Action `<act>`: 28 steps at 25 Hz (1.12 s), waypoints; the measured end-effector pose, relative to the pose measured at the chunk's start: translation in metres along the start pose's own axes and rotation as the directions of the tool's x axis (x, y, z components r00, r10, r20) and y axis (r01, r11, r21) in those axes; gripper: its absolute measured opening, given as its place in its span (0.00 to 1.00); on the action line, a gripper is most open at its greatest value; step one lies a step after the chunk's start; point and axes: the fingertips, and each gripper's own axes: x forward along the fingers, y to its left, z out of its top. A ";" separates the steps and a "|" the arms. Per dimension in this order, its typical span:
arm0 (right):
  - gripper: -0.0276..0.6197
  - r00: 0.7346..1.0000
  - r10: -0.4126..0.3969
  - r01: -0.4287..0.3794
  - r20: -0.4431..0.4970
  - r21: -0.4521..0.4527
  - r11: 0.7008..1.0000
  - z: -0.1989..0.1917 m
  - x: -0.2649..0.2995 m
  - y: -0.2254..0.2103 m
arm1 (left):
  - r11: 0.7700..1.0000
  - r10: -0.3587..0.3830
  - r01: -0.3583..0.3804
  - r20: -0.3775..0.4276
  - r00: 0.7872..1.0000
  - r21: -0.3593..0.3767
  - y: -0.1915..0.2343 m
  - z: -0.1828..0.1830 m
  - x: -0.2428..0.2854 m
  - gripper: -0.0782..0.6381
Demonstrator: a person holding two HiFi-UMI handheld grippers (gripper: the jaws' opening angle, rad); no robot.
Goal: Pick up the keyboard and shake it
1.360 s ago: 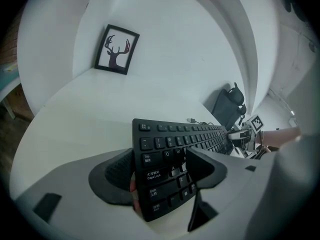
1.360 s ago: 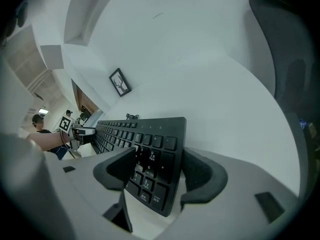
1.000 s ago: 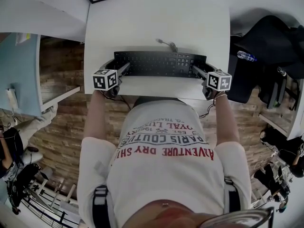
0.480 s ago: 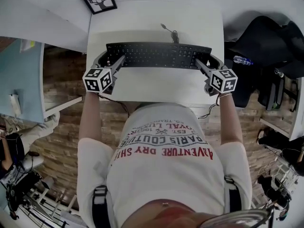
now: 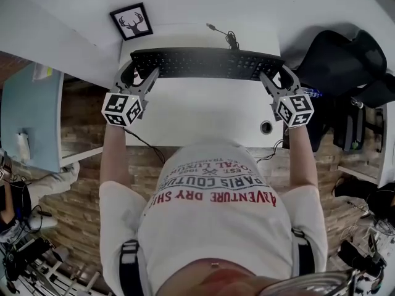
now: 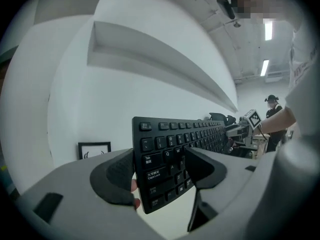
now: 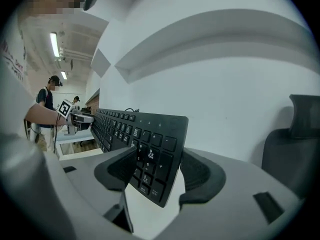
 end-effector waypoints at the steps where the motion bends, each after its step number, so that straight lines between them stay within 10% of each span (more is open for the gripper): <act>1: 0.49 1.000 -0.013 0.013 0.028 -0.022 1.000 0.009 -0.002 -0.002 | 1.000 -0.014 0.014 0.027 1.000 0.018 -0.001 0.008 -0.001 0.56; 13: 0.49 0.943 -0.136 0.208 0.303 -0.219 0.953 0.081 -0.030 -0.007 | 0.975 -0.049 0.004 0.200 0.979 0.222 -0.010 0.074 -0.006 0.56; 28: 0.49 0.836 -0.181 0.358 0.519 -0.263 0.896 0.137 -0.058 0.014 | 0.955 0.028 -0.132 0.362 0.932 0.267 -0.014 0.113 -0.029 0.56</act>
